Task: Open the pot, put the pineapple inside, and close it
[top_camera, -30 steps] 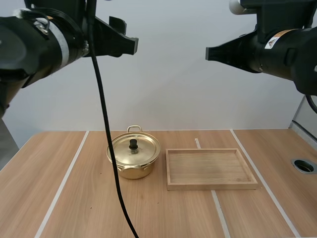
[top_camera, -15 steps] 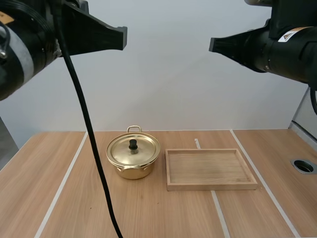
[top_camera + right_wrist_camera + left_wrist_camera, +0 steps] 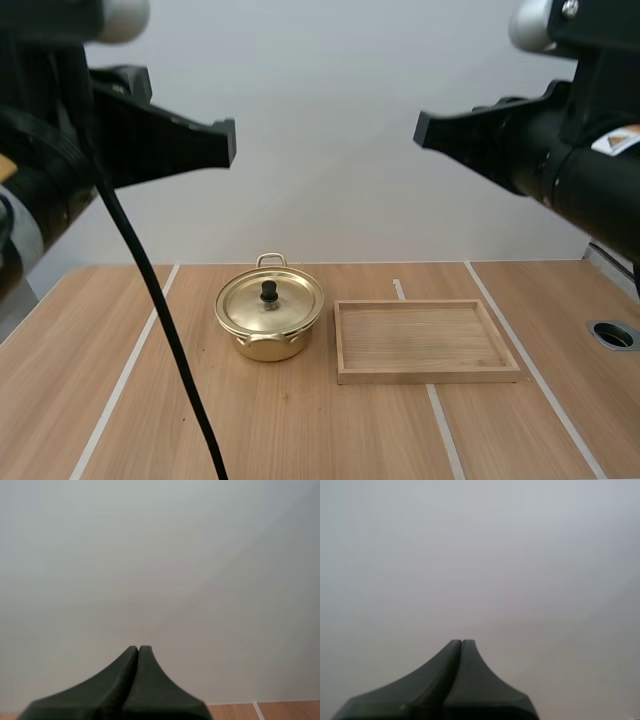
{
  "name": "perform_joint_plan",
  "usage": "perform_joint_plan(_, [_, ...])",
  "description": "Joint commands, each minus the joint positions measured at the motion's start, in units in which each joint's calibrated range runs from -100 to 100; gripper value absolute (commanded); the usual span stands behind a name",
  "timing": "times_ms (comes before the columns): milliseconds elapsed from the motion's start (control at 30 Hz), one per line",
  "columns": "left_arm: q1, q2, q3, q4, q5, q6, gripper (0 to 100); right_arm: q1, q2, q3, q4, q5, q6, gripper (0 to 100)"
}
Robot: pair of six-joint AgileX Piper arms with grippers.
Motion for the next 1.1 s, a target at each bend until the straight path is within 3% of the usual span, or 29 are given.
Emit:
perform_joint_plan(0, [-0.14,-1.56,4.32,2.8,0.09,-2.77,0,-0.27,-3.67,4.29,-0.26,0.39,-0.67,0])
perform_joint_plan(267, [-0.07,-4.58,14.89,2.8,2.6,-4.33,0,-0.27,-8.08,14.28,-5.16,2.5,-0.42,0])
perform_joint_plan(467, [0.33,-4.72,20.39,3.26,2.43,-4.44,0,-0.27,-8.08,18.39,-5.31,2.92,4.68,0])
perform_joint_plan(700, [0.33,-4.72,20.67,4.23,2.6,-4.25,0,-0.27,-8.08,18.4,-13.33,4.34,4.58,0])
perform_joint_plan(1067, [0.33,-4.72,20.67,4.23,2.6,-4.25,0,-0.2,-7.03,18.4,-12.66,4.34,4.58,0])
